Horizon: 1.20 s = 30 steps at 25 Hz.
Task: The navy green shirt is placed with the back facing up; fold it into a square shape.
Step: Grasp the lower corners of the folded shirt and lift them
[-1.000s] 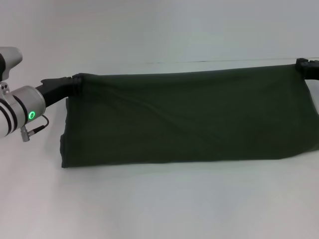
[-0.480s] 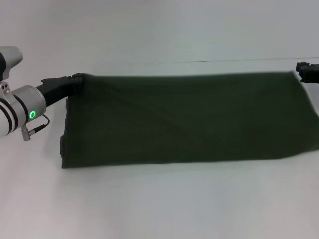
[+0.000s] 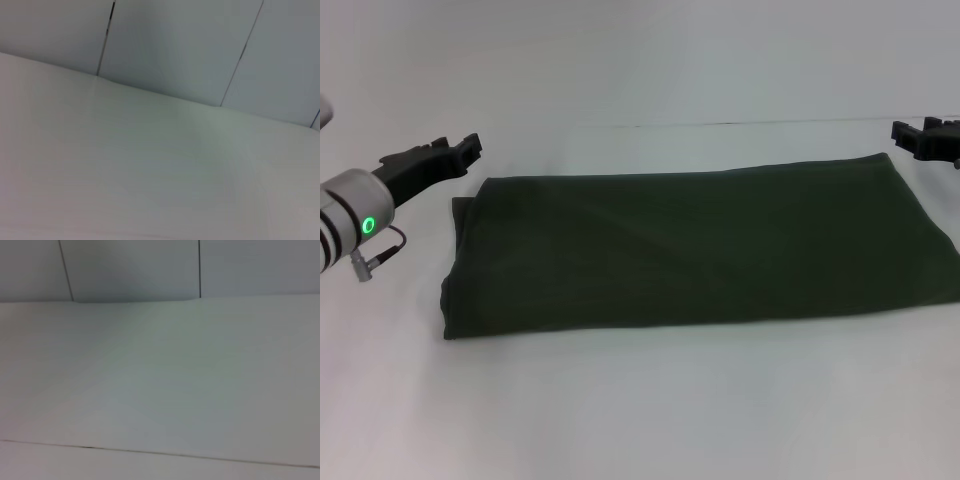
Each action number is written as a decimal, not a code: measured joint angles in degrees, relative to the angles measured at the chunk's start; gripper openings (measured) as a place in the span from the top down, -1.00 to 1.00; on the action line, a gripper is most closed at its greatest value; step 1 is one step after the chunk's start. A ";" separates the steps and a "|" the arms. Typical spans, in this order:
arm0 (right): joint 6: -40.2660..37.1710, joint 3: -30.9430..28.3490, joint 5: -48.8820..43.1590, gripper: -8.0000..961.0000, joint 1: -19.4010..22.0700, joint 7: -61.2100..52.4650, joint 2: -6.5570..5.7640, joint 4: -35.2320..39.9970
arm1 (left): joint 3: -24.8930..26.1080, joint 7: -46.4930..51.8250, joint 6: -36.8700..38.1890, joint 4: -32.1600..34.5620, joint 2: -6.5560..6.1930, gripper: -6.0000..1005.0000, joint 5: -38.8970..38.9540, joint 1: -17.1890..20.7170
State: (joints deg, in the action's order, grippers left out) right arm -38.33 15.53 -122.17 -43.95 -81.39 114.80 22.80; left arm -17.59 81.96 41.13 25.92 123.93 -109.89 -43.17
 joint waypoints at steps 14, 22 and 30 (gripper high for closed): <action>-27.43 -0.02 -0.01 -0.57 10.47 -10.33 2.43 13.92 | -0.59 3.27 33.81 7.28 -0.15 -0.75 -0.17 11.24; -37.48 -0.05 -0.03 -0.81 15.84 -14.59 2.94 18.84 | -1.40 2.20 41.44 9.08 -0.09 -0.75 -0.48 17.15; -39.75 0.19 -1.33 -0.80 17.20 -18.19 0.81 18.02 | -5.82 1.14 40.85 9.22 -0.19 -0.75 -1.12 20.10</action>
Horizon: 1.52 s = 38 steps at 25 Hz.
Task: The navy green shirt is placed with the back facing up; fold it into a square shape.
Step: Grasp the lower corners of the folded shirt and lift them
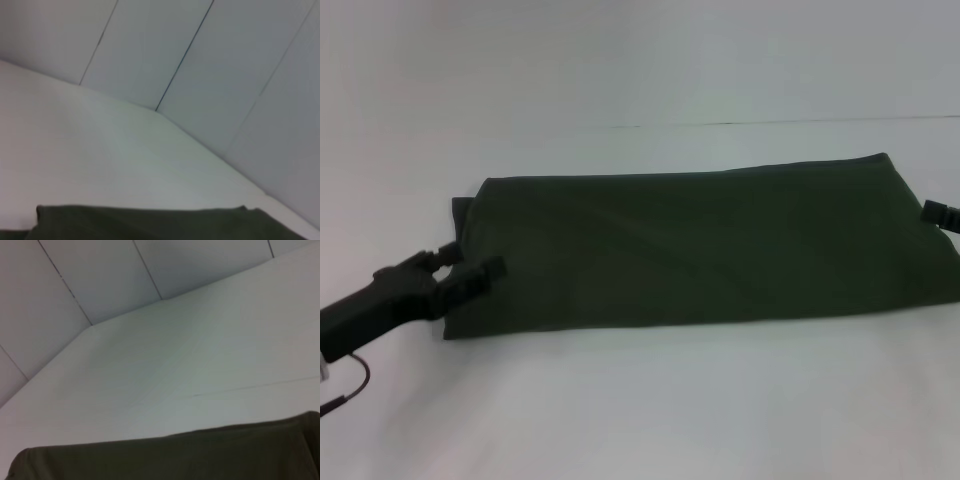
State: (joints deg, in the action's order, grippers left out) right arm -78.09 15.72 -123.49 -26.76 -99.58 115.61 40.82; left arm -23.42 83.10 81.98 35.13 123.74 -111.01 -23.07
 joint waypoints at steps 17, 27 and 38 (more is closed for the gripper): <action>1.26 -0.27 -0.02 -0.80 1.01 -1.93 -0.48 -0.88 | -0.58 -4.75 -5.96 -1.46 0.10 -0.75 -0.26 3.82; 1.24 -0.11 -0.08 -0.80 1.08 -1.94 -0.55 -1.46 | -3.60 -6.01 -9.55 -3.48 0.19 -0.75 -1.10 2.85; 1.18 -0.07 -0.08 -0.79 1.12 -1.94 -0.32 -1.45 | -3.66 -5.71 -9.18 -3.15 0.19 -0.67 -0.99 2.78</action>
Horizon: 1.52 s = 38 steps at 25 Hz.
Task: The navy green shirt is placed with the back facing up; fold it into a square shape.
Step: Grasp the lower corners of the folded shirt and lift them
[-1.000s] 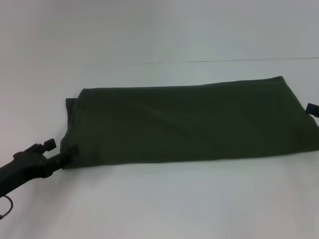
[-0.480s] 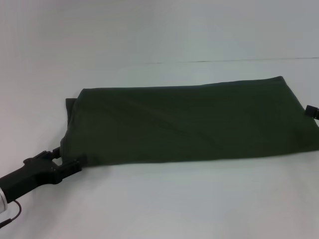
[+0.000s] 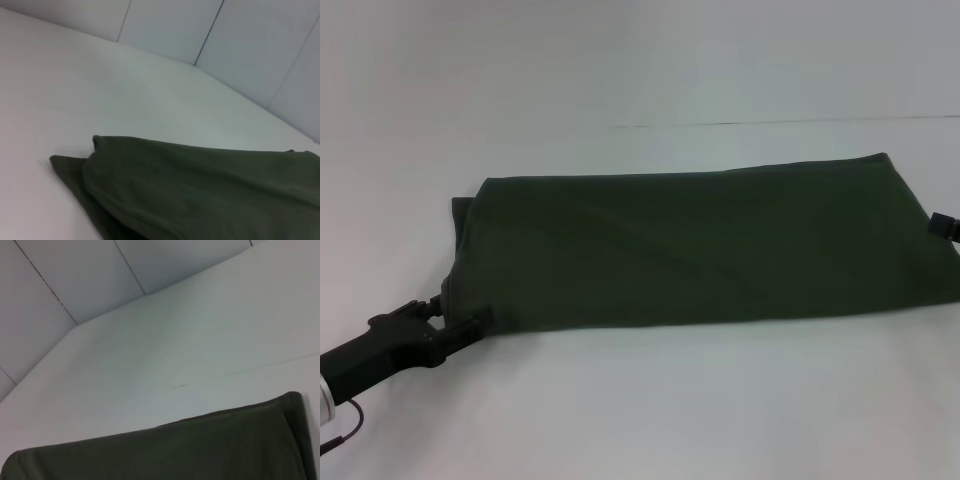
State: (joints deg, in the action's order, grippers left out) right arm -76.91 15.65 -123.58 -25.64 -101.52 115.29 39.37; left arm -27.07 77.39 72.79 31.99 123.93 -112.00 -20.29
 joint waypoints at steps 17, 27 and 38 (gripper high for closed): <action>0.02 0.00 -0.03 -0.79 0.15 -0.09 0.00 0.00 | 0.17 0.16 -1.14 0.28 -0.43 0.30 -0.06 -0.71; 2.01 0.08 -6.90 -0.79 -0.70 -6.39 -1.30 0.26 | 0.37 0.27 -1.43 0.27 -0.63 0.99 -0.06 -0.72; 2.10 0.61 -8.21 -0.79 -0.45 -9.46 -2.09 0.57 | 0.25 0.31 -1.16 0.27 -0.88 0.99 0.23 -0.71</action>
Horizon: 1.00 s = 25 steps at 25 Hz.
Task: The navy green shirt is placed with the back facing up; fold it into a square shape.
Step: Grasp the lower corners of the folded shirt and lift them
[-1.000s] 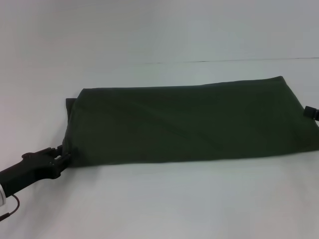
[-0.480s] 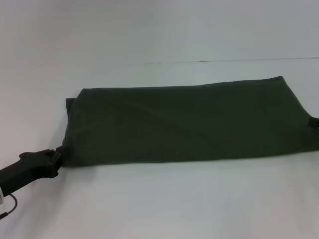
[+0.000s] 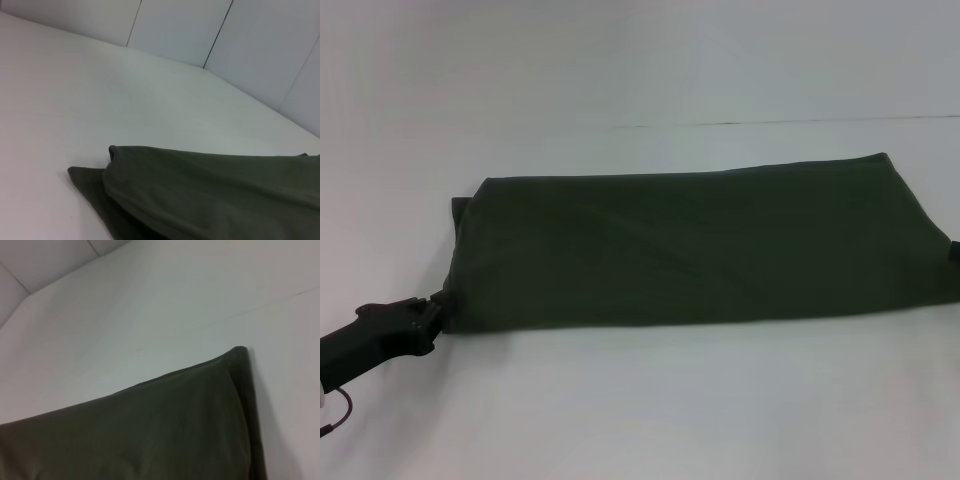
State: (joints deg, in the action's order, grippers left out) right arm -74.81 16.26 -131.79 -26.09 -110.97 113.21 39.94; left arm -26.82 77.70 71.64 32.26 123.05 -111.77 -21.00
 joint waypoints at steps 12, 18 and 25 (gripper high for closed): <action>3.28 4.93 -0.04 -0.49 -1.53 0.14 -0.03 -3.50 | -0.16 0.00 -0.25 -0.09 0.00 0.99 -0.24 -0.51; 2.59 4.59 1.01 -0.07 -0.98 0.37 -0.18 -3.29 | 0.00 0.00 -0.22 -0.09 -0.03 0.99 -0.29 -0.53; 1.70 4.44 2.33 0.45 -0.26 1.15 -0.28 -3.37 | 0.09 0.00 0.05 -0.09 -0.21 0.99 -0.20 -0.39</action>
State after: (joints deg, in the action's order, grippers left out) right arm -73.11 20.69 -129.46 -26.35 -109.82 112.93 36.57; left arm -26.74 77.70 71.69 32.16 122.83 -111.97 -21.39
